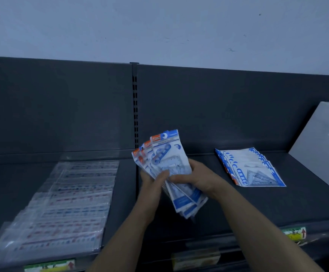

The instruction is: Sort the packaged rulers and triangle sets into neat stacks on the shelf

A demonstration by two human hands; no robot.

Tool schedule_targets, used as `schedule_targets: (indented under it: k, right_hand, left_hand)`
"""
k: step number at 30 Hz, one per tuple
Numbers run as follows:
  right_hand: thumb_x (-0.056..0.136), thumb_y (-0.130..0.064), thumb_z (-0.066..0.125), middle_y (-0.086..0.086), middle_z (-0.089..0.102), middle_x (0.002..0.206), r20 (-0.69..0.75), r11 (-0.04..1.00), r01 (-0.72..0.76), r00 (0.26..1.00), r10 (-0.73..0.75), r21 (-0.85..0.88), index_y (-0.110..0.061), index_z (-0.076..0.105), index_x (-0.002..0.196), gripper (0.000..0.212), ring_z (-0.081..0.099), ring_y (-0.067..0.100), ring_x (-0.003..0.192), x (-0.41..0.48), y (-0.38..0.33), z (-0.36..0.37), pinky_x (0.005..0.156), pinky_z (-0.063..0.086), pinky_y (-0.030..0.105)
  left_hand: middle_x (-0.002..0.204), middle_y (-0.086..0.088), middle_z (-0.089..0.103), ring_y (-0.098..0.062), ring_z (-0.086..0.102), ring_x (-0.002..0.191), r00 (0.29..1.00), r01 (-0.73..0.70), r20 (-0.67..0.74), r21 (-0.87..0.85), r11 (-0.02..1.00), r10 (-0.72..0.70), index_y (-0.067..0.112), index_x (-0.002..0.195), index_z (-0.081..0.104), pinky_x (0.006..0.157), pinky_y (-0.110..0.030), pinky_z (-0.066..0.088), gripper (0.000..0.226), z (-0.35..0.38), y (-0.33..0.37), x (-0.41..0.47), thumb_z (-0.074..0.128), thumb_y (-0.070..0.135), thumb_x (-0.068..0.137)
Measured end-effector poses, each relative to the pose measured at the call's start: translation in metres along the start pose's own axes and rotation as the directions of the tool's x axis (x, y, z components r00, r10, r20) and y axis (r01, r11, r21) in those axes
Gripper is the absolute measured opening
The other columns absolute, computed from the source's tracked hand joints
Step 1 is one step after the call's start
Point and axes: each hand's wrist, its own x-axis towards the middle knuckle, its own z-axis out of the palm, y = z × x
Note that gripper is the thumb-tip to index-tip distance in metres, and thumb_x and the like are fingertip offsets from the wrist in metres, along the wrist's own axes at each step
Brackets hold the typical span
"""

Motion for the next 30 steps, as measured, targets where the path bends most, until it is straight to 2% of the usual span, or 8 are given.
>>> schedule_targets:
  k: [3, 6, 9, 12, 16, 21, 24, 30]
  right_hand:
    - [0.064, -0.019, 0.086, -0.009, 0.072, 0.1, -0.029, 0.878, 0.05, 0.997, -0.072, -0.476, -0.025, 0.062, 0.11, 0.052, 0.069, 0.009, 0.089, -0.001, -0.02, -0.02, 0.081, 0.056, 0.029]
    - [0.062, -0.037, 0.08, -0.013, 0.067, 0.105, -0.052, 0.538, 0.048, 0.984, -0.17, -0.842, -0.033, 0.056, 0.112, 0.055, 0.062, 0.012, 0.096, 0.002, -0.019, -0.024, 0.083, 0.051, 0.032]
    - [0.067, -0.046, 0.074, -0.007, 0.065, 0.109, 0.013, 0.277, 0.072, 0.978, -0.21, -0.958, -0.033, 0.052, 0.115, 0.054, 0.059, 0.02, 0.102, 0.008, 0.001, -0.018, 0.085, 0.04, 0.032]
    - [0.058, -0.061, 0.072, -0.008, 0.061, 0.11, -0.033, 0.193, 0.006, 0.979, -0.199, -0.981, -0.034, 0.05, 0.115, 0.067, 0.056, 0.018, 0.102, 0.011, 0.019, -0.029, 0.089, 0.037, 0.035]
    - [0.047, -0.064, 0.077, -0.013, 0.056, 0.106, -0.198, 0.421, -0.14, 0.975, -0.098, -0.896, -0.036, 0.051, 0.111, 0.075, 0.056, 0.013, 0.097, 0.0, 0.033, -0.056, 0.088, 0.046, 0.032]
    - [0.055, -0.017, 0.092, -0.003, 0.062, 0.107, -0.329, 0.96, 0.031, 0.936, -0.125, -0.278, -0.024, 0.058, 0.109, 0.065, 0.063, 0.014, 0.092, -0.006, 0.066, -0.051, 0.08, 0.053, 0.021]
    - [0.059, -0.002, 0.088, 0.006, 0.067, 0.108, -0.439, 0.994, 0.109, 0.894, -0.089, 0.02, -0.017, 0.056, 0.115, 0.067, 0.066, 0.014, 0.09, -0.008, 0.081, -0.042, 0.084, 0.055, 0.028]
    - [0.075, -0.016, 0.081, -0.002, 0.064, 0.105, -0.427, 0.988, 0.066, 0.896, -0.121, -0.141, -0.018, 0.048, 0.117, 0.053, 0.063, 0.006, 0.086, -0.017, 0.073, -0.046, 0.077, 0.051, 0.015]
  left_hand:
    - [0.112, -0.008, 0.067, -0.017, 0.068, 0.094, 0.985, -0.15, -0.07, 0.109, 0.983, 0.158, 0.014, 0.125, 0.043, 0.073, -0.024, 0.057, 0.059, -0.015, 0.02, 0.016, 0.074, -0.003, 0.077]
    - [0.105, -0.004, 0.068, -0.016, 0.069, 0.088, 0.987, -0.159, 0.029, 0.37, 0.916, 0.16, 0.022, 0.118, 0.049, 0.067, -0.024, 0.058, 0.064, -0.027, 0.026, 0.024, 0.081, -0.003, 0.068]
    - [0.108, 0.002, 0.063, -0.01, 0.067, 0.086, 0.988, -0.139, 0.141, 0.608, 0.782, 0.066, 0.024, 0.115, 0.055, 0.066, -0.017, 0.055, 0.06, -0.033, 0.012, 0.022, 0.084, 0.002, 0.067]
    - [0.106, 0.002, 0.063, -0.004, 0.065, 0.079, 0.984, -0.106, 0.175, 0.671, 0.734, -0.018, 0.023, 0.115, 0.059, 0.064, -0.012, 0.052, 0.058, -0.038, 0.009, 0.024, 0.085, 0.006, 0.066]
    - [0.106, 0.002, 0.064, -0.008, 0.068, 0.083, 0.985, -0.026, 0.147, 0.662, 0.749, -0.095, 0.024, 0.115, 0.056, 0.065, -0.016, 0.054, 0.064, -0.044, 0.013, 0.026, 0.087, 0.005, 0.063]
    - [0.087, -0.002, 0.071, -0.006, 0.065, 0.069, 0.982, -0.024, 0.153, 0.68, 0.733, -0.111, 0.018, 0.097, 0.064, 0.063, -0.021, 0.053, 0.043, -0.04, 0.001, 0.023, 0.086, 0.003, 0.064]
    - [0.08, -0.003, 0.072, -0.006, 0.064, 0.066, 0.986, -0.026, 0.139, 0.684, 0.729, -0.095, 0.014, 0.092, 0.068, 0.065, -0.024, 0.053, 0.028, -0.037, -0.001, 0.025, 0.082, 0.003, 0.07]
    - [0.085, 0.001, 0.075, -0.009, 0.07, 0.075, 0.985, -0.002, 0.133, 0.65, 0.76, -0.112, 0.016, 0.098, 0.069, 0.067, -0.021, 0.052, 0.029, -0.022, -0.003, 0.027, 0.081, 0.005, 0.074]
